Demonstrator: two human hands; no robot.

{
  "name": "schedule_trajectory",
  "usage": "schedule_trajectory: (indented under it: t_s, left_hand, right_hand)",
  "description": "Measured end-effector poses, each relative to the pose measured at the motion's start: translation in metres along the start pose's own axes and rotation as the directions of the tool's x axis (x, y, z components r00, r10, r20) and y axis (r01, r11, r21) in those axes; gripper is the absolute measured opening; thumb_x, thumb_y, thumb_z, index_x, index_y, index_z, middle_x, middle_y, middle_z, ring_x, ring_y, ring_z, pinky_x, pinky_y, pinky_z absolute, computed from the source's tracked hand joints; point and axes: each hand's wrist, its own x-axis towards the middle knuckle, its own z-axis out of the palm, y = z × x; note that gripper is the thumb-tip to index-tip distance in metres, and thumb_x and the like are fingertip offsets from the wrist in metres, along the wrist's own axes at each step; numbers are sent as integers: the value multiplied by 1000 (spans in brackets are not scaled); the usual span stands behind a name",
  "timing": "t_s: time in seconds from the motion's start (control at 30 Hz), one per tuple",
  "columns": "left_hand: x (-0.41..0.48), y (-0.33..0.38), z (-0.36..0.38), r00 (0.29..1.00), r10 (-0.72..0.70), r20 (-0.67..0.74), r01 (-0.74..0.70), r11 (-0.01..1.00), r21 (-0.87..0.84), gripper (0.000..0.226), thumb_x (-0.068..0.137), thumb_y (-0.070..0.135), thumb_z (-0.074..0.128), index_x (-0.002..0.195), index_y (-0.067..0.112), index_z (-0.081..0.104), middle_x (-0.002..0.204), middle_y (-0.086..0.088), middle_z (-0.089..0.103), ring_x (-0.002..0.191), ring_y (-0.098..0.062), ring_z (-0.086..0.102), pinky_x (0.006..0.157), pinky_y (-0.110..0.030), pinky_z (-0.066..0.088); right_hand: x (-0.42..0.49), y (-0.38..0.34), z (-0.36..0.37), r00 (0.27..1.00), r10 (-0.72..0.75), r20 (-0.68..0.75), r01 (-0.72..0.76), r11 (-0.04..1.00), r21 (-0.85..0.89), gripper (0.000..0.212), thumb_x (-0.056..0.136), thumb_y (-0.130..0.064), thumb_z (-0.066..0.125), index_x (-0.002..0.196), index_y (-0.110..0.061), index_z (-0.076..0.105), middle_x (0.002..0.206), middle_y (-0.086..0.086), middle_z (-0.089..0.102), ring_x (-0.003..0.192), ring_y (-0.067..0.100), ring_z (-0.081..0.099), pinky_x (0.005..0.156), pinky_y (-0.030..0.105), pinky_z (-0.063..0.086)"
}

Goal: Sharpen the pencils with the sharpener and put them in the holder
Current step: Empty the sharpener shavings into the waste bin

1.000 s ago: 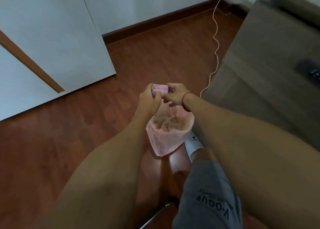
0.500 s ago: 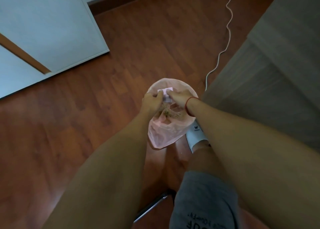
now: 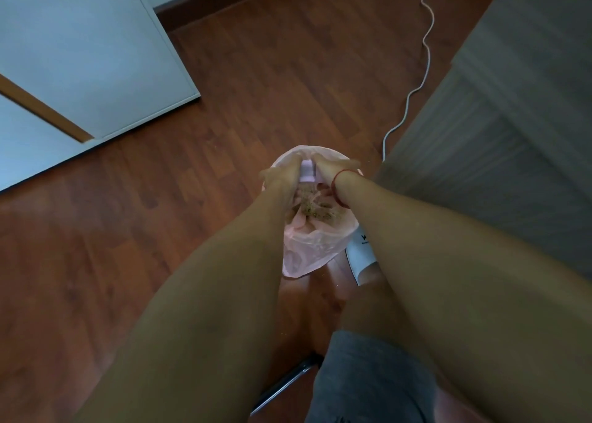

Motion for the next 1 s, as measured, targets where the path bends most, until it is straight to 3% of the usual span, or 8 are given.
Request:
schedule_trajectory:
  t_s: [0.1,0.17,0.37,0.5,0.63,0.73,0.87,1.0]
  left_hand:
    - [-2,2,-1,999,-10,38,12,999,-40,67,62,51,63,116,13,58,92,-7,71,62,-20,65,56,-26,55]
    - [-1,3,-3,999,-8,50,12,997,-71,67,65,50,65,119,11,56,91,-8,70,57,-18,63,49,-22,52]
    - [-4,5,3,998,14,54,-9,995,-99,62,66,49,65,116,13,60,72,-6,64,43,-17,54,45,-18,43]
    - [-2,4,9,999,38,19,-36,993,-111,69,67,53,62,121,11,56,78,-11,69,42,-18,54,42,-20,45]
    - [-8,5,9,999,21,26,-19,995,-95,55,68,48,60,112,14,63,70,-5,67,50,-18,59,54,-24,51]
    - [-4,5,12,1000,9,-19,-11,993,-118,70,58,49,61,119,14,58,82,-7,69,54,-20,60,45,-22,46]
    - [-8,6,12,999,41,-26,-45,990,-132,54,74,43,60,116,9,60,64,-6,63,43,-17,53,45,-18,42]
    - [-4,4,17,996,59,-74,-71,982,-176,66,68,48,62,119,7,55,94,-17,71,47,-19,57,44,-23,48]
  right_hand:
    - [2,0,-2,989,12,145,-10,1000,-10,57,82,-59,52,109,-9,59,75,8,60,72,24,62,90,37,55]
    - [0,-2,-8,975,7,224,-1,1000,-24,50,82,-58,53,94,-10,61,69,9,59,63,21,58,88,36,54]
    - [3,5,-17,958,-47,283,47,999,5,47,95,-40,45,122,-4,58,67,2,60,53,14,58,37,21,52]
    - [-8,-5,-27,955,-61,289,60,998,12,29,86,-39,57,66,-18,55,29,0,52,23,11,50,40,12,46]
    - [-7,-3,-26,955,-42,294,23,998,67,29,85,-40,60,85,-13,66,44,2,59,32,14,55,38,14,48]
    - [-12,-3,-30,962,-40,271,27,998,51,23,84,-38,61,82,-16,65,39,2,56,19,10,47,35,11,42]
    - [-16,-6,-29,958,-40,284,30,999,40,27,77,-43,62,70,-17,60,33,1,52,27,12,49,48,16,43]
    - [-21,-10,-29,950,-70,303,45,995,86,29,90,-36,49,68,-18,54,27,-1,48,21,10,45,39,11,39]
